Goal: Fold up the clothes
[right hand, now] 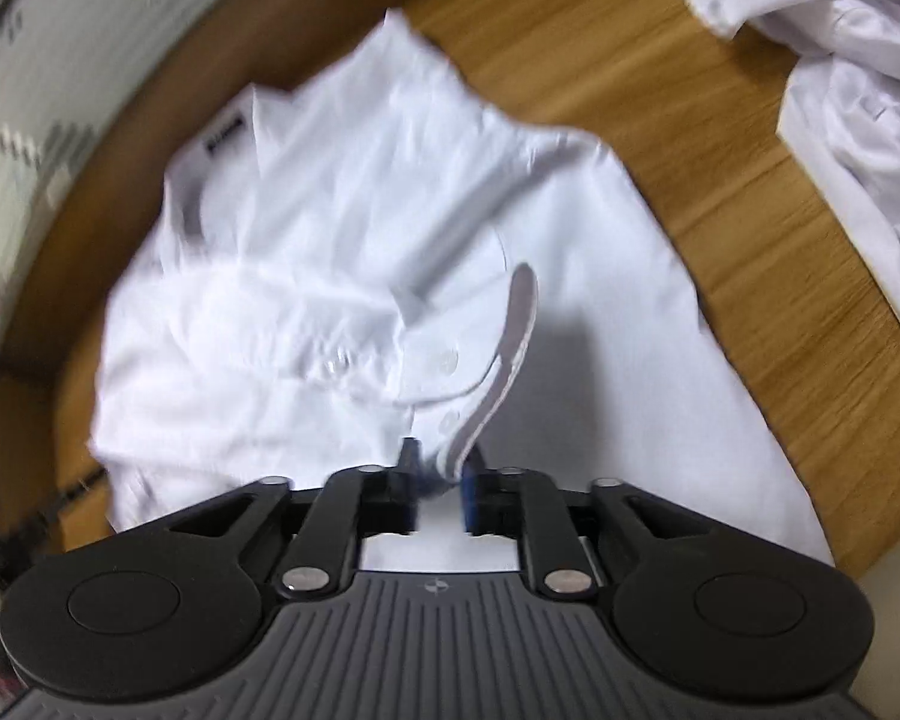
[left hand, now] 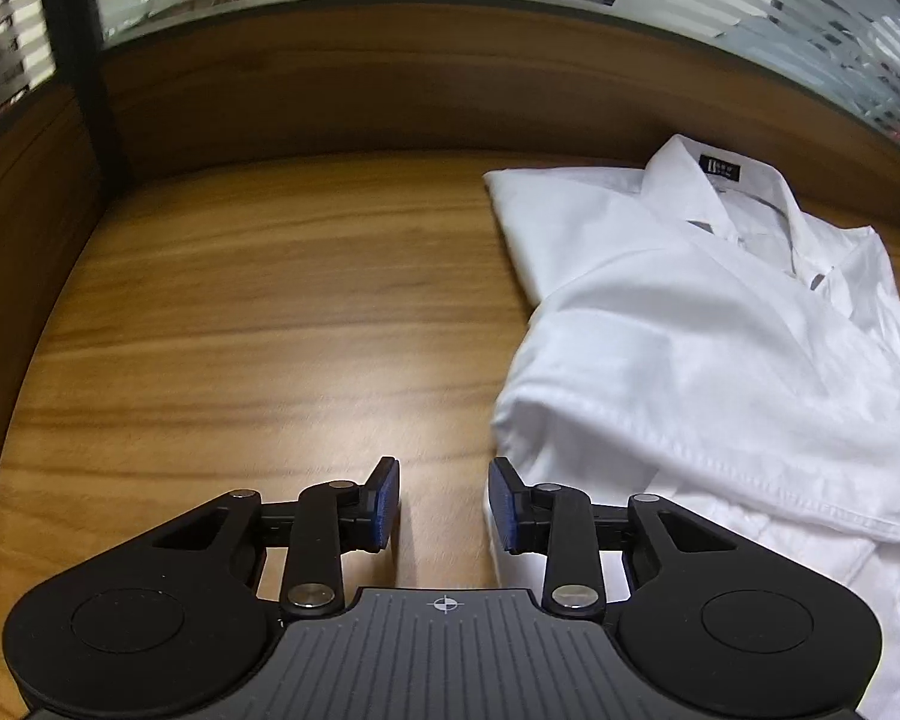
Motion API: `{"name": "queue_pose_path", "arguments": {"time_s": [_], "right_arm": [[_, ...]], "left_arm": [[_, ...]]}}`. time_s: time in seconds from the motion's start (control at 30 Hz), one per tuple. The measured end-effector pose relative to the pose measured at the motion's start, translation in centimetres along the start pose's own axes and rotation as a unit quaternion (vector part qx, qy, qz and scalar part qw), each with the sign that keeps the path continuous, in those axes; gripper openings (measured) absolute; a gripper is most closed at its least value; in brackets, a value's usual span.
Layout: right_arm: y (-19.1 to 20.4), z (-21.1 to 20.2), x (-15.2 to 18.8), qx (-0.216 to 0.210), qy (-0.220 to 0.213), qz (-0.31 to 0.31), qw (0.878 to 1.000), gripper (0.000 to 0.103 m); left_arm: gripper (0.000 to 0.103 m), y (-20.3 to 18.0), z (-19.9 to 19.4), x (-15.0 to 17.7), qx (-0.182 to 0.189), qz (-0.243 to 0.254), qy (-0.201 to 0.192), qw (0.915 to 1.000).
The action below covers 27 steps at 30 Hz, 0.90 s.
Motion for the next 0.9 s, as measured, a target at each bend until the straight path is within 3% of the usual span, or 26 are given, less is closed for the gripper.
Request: {"name": "queue_pose_path", "arguments": {"time_s": [0.13,0.27,0.47,0.5,0.57,0.6,0.77,0.9], "right_arm": [[0.0,-0.4,0.0,0.022,-0.018,-0.022,0.999,0.045],[-0.7,0.4,-1.2,0.035,-0.038,-0.006,0.999,0.047],[-1.2,1.7,-3.6,0.035,-0.069,0.004,0.997,0.046],[-1.2,1.7,-3.9,0.034,-0.074,0.01,0.997,0.044],[-1.3,1.8,-4.6,0.03,-0.084,0.022,0.996,0.025],[-1.4,1.8,-4.9,0.028,-0.089,0.028,0.995,0.007],[-1.7,2.0,-6.6,0.019,-0.114,0.059,0.991,0.002],[-1.7,2.1,-7.9,0.033,-0.119,0.038,0.992,0.002]], "left_arm": [[0.035,-0.1,0.3,-0.1,0.008,-0.009,-0.002,0.9999],[0.035,-0.4,1.0,-0.7,0.022,-0.029,0.0,0.9993],[0.033,1.4,0.1,-1.2,0.047,-0.138,-0.001,0.9894],[0.033,1.8,-0.3,-1.3,0.044,-0.153,-0.002,0.9873],[0.033,2.6,-1.0,-1.4,0.034,-0.181,-0.005,0.983],[0.033,2.9,-1.3,-1.4,0.027,-0.192,-0.006,0.981],[0.033,4.4,-2.0,-2.0,0.005,-0.229,-0.016,0.9732],[0.033,4.6,-1.4,-2.9,0.004,-0.237,-0.021,0.9712]]}}
Point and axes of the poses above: each gripper's, at about its wrist camera, not at the fingertips, and z roughly the way its jaws point, y to its left, x to its underside, the point moved 2 cm from there along z, roughly the way its jaws point, and after that the axes turned 11 degrees about -y, right-handed, at the moved point
